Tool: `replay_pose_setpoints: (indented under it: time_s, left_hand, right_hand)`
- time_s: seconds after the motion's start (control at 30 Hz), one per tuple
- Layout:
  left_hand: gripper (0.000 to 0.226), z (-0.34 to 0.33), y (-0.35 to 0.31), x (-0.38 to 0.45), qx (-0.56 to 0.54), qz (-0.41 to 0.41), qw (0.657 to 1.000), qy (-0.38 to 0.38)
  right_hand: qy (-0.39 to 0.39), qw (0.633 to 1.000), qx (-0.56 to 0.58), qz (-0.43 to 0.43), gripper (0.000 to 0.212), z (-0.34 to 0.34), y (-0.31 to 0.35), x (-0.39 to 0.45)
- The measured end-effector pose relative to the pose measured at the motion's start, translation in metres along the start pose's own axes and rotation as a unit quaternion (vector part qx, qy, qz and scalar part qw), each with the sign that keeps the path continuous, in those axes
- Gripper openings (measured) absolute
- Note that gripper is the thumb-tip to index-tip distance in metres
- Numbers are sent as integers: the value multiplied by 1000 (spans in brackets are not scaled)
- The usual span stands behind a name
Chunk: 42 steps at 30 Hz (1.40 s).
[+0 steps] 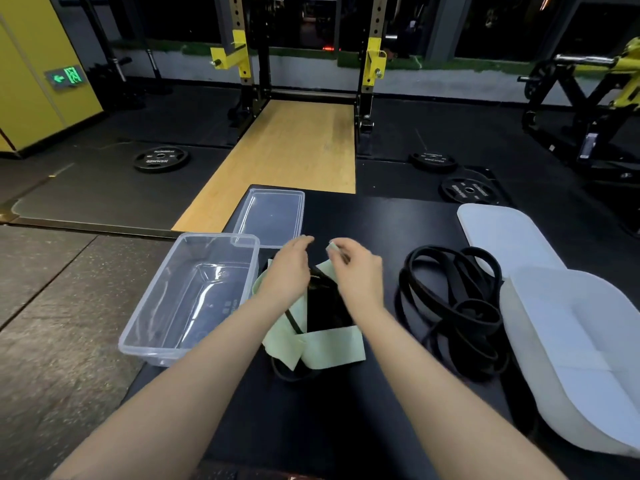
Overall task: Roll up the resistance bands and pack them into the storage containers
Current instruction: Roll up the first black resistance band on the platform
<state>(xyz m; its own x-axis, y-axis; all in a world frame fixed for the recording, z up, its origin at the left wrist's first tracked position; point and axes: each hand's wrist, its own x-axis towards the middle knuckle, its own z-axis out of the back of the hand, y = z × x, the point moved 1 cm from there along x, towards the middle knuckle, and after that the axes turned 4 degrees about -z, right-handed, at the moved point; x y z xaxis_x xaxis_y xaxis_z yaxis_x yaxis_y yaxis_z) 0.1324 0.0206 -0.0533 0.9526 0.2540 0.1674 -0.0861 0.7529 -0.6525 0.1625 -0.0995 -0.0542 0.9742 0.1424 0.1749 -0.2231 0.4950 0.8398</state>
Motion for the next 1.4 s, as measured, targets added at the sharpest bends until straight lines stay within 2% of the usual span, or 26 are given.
replay_pose_setpoints:
  time_s: [0.1,0.2,0.3,0.37,0.4,0.5,0.6,0.7,0.77,0.87,0.97,1.07,1.13,1.23,1.3,1.4]
  left_hand:
    - [45,23,6,-19,-133,47,989,-50]
    - [37,33,14,-34,-189,66,979,-47]
    - [32,34,16,-45,-170,72,983,-15]
    - [32,33,11,-50,-146,65,987,3]
    - [33,32,9,-52,-140,62,988,10]
    - [35,23,0,-54,-109,69,991,28]
    - [35,4,-11,-57,-112,56,991,55]
    - [33,-13,-31,-63,-113,30,990,77]
    - [32,-23,-44,-67,-126,15,988,90]
    - [31,-36,-62,-72,-147,13,983,110]
    - [32,-41,-78,-77,-155,2,980,122]
    - [43,-38,-99,-77,-171,-36,976,126]
    - [56,-33,-114,-77,-180,-65,974,121]
    - [70,-25,-134,-78,-271,-68,953,117]
    - [68,-18,-148,-79,-308,-83,943,93]
    - [60,-5,-165,-77,-290,-113,950,29]
  right_hand:
    - [50,998,31,22,19,-9,17,-42]
    - [147,989,-15,31,26,-23,18,-71]
    - [271,959,-68,54,32,-26,15,-88]
    - [297,947,-102,64,33,-17,11,-89]
    - [277,951,-117,67,32,-8,9,-87]
    - [151,976,-141,65,26,27,-5,-70]
    - [55,977,-199,55,30,73,-28,-53]
    - [15,955,-297,12,44,115,-56,-40]
    - [40,941,-333,-43,43,135,-73,-40]
    - [64,958,-266,-83,22,150,-84,-45]
    - [47,988,-135,-66,18,154,-70,-48]
    - [40,998,-10,-48,16,160,-40,-50]
    - [34,995,79,-41,13,167,-24,-53]
    - [25,979,197,-44,14,178,-3,-57]
    - [26,963,265,-53,15,185,8,-59]
    - [49,943,323,-56,18,195,20,-60]
